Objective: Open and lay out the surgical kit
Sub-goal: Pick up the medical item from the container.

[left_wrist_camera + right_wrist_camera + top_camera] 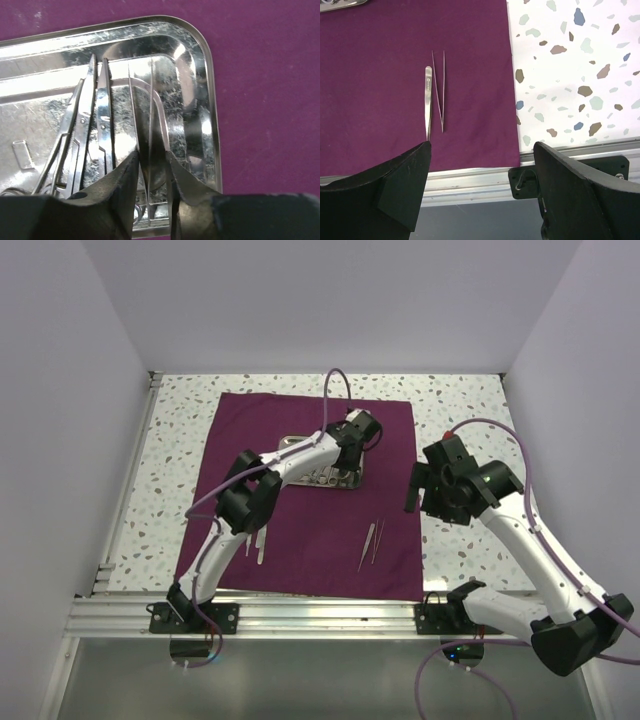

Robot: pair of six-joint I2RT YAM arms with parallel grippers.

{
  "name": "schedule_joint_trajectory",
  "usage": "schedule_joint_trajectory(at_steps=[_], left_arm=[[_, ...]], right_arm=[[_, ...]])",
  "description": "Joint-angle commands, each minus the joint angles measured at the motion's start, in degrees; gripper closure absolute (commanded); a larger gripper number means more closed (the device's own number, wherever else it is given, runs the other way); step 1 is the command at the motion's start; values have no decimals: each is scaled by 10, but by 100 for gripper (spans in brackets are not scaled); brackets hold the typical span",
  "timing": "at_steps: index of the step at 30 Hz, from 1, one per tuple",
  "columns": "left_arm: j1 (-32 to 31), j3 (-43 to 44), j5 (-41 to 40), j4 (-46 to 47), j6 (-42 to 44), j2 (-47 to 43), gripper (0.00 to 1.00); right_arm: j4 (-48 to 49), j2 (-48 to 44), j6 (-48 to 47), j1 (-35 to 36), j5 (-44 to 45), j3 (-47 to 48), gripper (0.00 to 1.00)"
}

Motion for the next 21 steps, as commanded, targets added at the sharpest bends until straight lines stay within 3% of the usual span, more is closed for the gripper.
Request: schedule_joint_trajectory(at_steps=[1, 3, 6, 7, 8, 15, 21], left_arm=[[-5, -5, -9, -13, -3, 11, 68], [-5, -4, -5, -16, -3, 16, 68], [-4, 5, 1, -25, -3, 30, 84], [-4, 10, 3, -27, -2, 32, 98], [-4, 13, 3, -36, -3, 31, 100], [-7, -21, 26, -53, -38, -75, 100], [-64, -112, 68, -64, -125, -182, 100]], right_arm=[[-4, -4, -11, -6, 10, 15, 13], [-5, -6, -14, -6, 11, 16, 14], [-4, -6, -18, -9, 11, 17, 14], [-3, -6, -20, -11, 11, 17, 14], [-2, -4, -21, -11, 11, 18, 14], [5, 26, -31, -32, 33, 72, 16], [16, 77, -17, -59, 76, 158, 15]])
